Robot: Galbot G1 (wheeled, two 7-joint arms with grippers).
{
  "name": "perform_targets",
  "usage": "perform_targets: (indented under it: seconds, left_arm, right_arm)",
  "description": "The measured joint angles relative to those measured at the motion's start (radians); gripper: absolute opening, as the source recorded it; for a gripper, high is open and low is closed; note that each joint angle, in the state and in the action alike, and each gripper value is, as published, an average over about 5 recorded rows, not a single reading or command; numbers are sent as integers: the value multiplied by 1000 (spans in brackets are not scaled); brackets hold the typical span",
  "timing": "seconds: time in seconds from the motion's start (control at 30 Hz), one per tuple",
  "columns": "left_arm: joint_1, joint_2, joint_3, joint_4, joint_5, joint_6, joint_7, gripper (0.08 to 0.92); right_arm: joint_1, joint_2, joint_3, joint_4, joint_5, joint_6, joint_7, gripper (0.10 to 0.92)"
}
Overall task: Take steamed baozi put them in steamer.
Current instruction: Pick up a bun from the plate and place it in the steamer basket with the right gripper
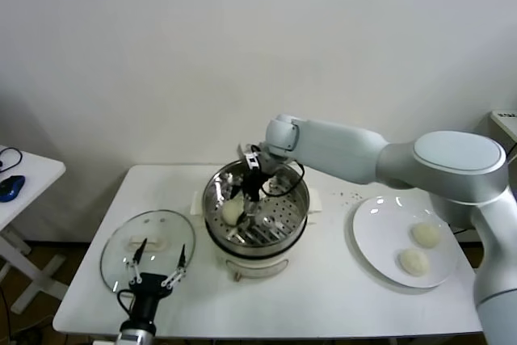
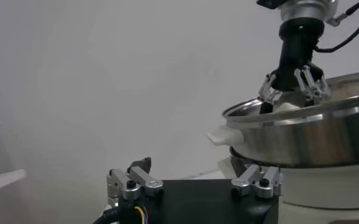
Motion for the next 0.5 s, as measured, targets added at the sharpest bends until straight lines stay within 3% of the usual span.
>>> perform_targets:
  seconds: [0.5]
  left_arm:
    - [-12, 13, -5, 8, -2, 9, 0, 823]
  right_arm:
    - [139, -107, -12, 100, -5, 37, -83, 823]
